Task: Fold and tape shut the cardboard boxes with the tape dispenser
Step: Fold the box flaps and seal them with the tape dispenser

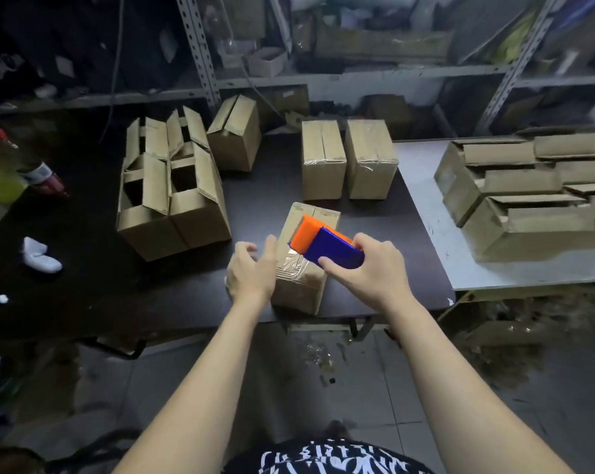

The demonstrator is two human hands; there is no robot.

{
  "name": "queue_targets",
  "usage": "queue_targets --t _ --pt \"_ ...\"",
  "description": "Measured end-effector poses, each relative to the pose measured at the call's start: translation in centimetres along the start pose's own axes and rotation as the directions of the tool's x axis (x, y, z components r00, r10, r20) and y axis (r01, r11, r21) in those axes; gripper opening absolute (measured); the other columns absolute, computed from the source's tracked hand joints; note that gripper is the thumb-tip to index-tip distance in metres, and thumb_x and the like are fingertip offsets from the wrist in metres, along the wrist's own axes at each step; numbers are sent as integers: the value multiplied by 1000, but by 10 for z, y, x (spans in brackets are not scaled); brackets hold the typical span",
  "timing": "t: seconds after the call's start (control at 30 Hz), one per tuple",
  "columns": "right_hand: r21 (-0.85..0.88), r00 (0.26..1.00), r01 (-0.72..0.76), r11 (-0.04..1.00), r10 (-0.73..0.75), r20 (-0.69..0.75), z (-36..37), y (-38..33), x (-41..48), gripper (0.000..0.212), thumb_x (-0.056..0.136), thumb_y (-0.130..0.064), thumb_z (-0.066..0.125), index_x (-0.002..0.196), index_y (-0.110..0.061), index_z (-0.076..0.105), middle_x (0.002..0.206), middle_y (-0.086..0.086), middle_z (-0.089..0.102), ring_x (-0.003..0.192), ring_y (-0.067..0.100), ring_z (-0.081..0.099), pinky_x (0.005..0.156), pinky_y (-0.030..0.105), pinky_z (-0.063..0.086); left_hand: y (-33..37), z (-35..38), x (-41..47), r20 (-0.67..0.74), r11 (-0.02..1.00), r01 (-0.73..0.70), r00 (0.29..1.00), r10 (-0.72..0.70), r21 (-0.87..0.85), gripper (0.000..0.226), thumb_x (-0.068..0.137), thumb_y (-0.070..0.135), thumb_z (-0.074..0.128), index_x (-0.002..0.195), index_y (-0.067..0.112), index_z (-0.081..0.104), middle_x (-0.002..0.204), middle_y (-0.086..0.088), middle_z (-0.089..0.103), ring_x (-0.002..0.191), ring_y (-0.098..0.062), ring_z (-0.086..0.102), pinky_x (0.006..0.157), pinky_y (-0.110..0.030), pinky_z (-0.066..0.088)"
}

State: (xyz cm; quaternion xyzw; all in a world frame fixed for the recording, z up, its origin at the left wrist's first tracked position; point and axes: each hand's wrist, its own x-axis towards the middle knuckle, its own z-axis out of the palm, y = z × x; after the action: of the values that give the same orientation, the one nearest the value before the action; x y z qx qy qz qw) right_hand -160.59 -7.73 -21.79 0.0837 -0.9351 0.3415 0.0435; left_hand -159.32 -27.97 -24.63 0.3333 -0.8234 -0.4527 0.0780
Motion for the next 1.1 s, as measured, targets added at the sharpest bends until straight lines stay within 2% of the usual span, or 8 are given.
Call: queue_targets --t 0.1,0.23,0.4,0.5,0.63,0.8,0.97,1.1 --pt "66 1000 18 998 -19 14 -4 -6 -4 50 73 -64 83 71 -32 44 68 -19 55 66 2 54 54 14 30 24 -24 18 306 941 17 947 93 -339 38 104 47 49 107 16 69 105 -4 71 102 -24 65 80 -36 46" --pt "112 998 40 993 -45 38 2 -13 -9 56 69 -76 73 87 -26 55 81 -13 65 74 7 61 59 23 48 35 -45 29 556 938 -78 788 265 -337 32 104 46 54 105 22 76 98 3 76 96 -16 68 78 -34 48" --pt "196 997 57 979 -65 36 7 -14 -11 62 63 -79 74 86 -23 59 79 -9 68 72 15 63 64 40 54 34 -58 42 601 882 -18 725 336 -471 27 98 39 65 98 17 80 89 -2 71 85 -13 61 66 -27 43" --pt "287 995 63 956 -82 54 9 -18 -11 46 72 -60 85 86 -24 60 79 -9 68 71 15 62 64 39 53 33 -62 47 633 884 11 702 327 -468 33 100 41 61 115 16 77 105 -6 73 97 -21 60 70 -30 44" --pt "355 993 107 929 -115 4 14 -23 -11 39 76 -37 92 81 -19 58 74 -3 67 68 21 60 64 41 49 35 -74 49 581 836 -74 686 439 -544 25 93 35 69 106 18 80 104 -3 75 97 -20 61 71 -30 45" --pt "350 983 181 919 -180 -36 16 -20 -11 39 74 -32 93 80 -24 56 73 -9 62 67 14 58 60 28 44 41 -87 54 564 820 -178 645 515 -544 26 89 29 76 108 11 76 103 -4 74 87 -10 66 75 -35 48" --pt "321 969 248 914 -239 -70 20 -23 -8 43 72 -34 94 79 -33 52 75 -21 61 72 9 56 61 17 38 45 -98 56 617 859 -218 617 489 -463 38 85 38 79 119 22 75 117 0 76 116 -23 67 94 -45 56" --pt "285 959 284 916 -268 -95 22 -27 -8 46 72 -32 94 78 -38 49 81 -29 61 76 1 55 62 10 35 49 -105 57 635 863 -280 589 500 -421 32 87 40 72 109 18 79 109 -4 76 114 -30 66 93 -53 56"
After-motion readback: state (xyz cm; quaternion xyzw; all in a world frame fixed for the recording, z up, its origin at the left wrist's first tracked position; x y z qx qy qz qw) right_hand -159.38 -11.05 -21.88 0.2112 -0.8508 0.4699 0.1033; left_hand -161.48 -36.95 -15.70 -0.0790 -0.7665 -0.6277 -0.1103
